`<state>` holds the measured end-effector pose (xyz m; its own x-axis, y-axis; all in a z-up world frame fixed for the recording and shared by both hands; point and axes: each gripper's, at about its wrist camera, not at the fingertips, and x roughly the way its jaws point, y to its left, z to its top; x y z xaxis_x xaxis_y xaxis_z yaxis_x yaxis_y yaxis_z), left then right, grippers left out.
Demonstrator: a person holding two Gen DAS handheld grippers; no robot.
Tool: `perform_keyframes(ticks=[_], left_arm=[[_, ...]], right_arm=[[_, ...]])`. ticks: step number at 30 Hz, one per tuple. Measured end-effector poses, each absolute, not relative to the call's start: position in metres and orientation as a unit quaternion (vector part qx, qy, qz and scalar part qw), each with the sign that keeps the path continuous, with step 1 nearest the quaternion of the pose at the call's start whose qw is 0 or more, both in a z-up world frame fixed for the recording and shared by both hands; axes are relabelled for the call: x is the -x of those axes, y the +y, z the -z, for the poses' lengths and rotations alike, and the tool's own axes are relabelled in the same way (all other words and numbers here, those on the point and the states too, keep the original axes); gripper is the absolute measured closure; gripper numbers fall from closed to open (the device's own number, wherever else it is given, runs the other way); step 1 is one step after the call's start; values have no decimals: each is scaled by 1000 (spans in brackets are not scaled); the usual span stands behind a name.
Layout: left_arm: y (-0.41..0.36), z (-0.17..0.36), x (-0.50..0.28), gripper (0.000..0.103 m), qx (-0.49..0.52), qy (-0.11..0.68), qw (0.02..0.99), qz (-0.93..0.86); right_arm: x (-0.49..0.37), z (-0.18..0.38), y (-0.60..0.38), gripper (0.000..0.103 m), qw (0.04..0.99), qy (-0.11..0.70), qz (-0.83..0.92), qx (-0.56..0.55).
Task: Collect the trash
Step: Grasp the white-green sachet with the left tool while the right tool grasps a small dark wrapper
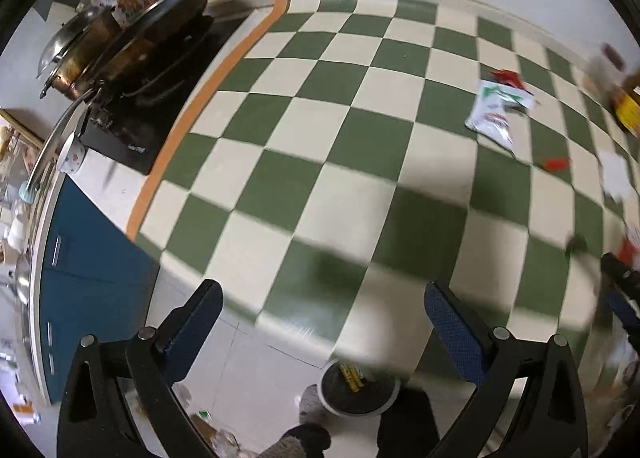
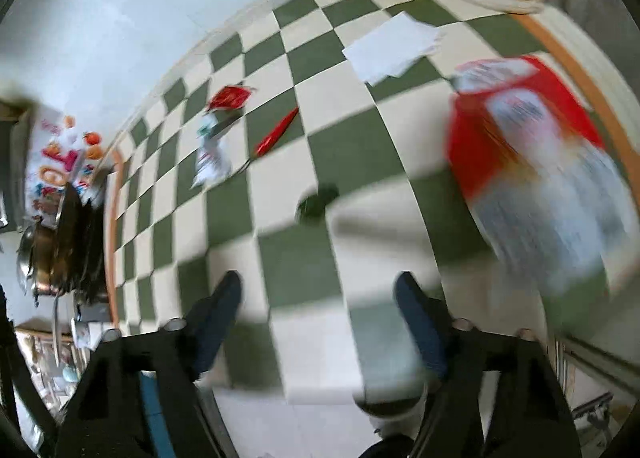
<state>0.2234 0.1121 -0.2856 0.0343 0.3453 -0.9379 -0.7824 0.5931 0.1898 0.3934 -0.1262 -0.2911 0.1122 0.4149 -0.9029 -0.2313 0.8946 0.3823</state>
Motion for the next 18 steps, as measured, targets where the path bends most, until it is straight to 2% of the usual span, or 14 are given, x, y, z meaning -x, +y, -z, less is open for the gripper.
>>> perform_keyframes(ticks=[2, 4, 5, 6, 8, 12, 14, 15, 16, 17, 18], left_arm=[[121, 294, -249, 0, 204, 569, 681, -413], [127, 300, -270, 0, 214, 573, 674, -414], [131, 303, -283, 0, 222, 573, 674, -409], [134, 305, -295, 0, 230, 572, 677, -403], [138, 308, -324, 1, 240, 569, 686, -385], [142, 321, -383, 1, 247, 576, 708, -326], [146, 333, -410, 15, 248, 584, 711, -302], [148, 340, -422, 31, 247, 592, 710, -291], [150, 347, -429, 57, 250, 598, 707, -281], [153, 355, -435, 72, 259, 607, 702, -268], [155, 357, -436, 76, 259, 609, 701, -266]], right_arm=[[-421, 313, -109, 41, 733, 641, -220, -61], [-442, 334, -89, 57, 716, 656, -235, -47], [-445, 340, -82, 71, 712, 658, -242, -35], [-446, 337, -75, 78, 726, 642, -247, -9], [-446, 338, -63, 79, 722, 636, -271, 21], [-467, 330, -74, 79, 734, 623, -271, 2], [-479, 328, -80, 79, 736, 622, -267, -10], [-489, 328, -83, 79, 737, 622, -264, -13], [-494, 327, -84, 79, 738, 622, -262, -13], [-502, 327, -86, 79, 739, 622, -259, -12], [-510, 327, -88, 79, 740, 622, -255, -14]])
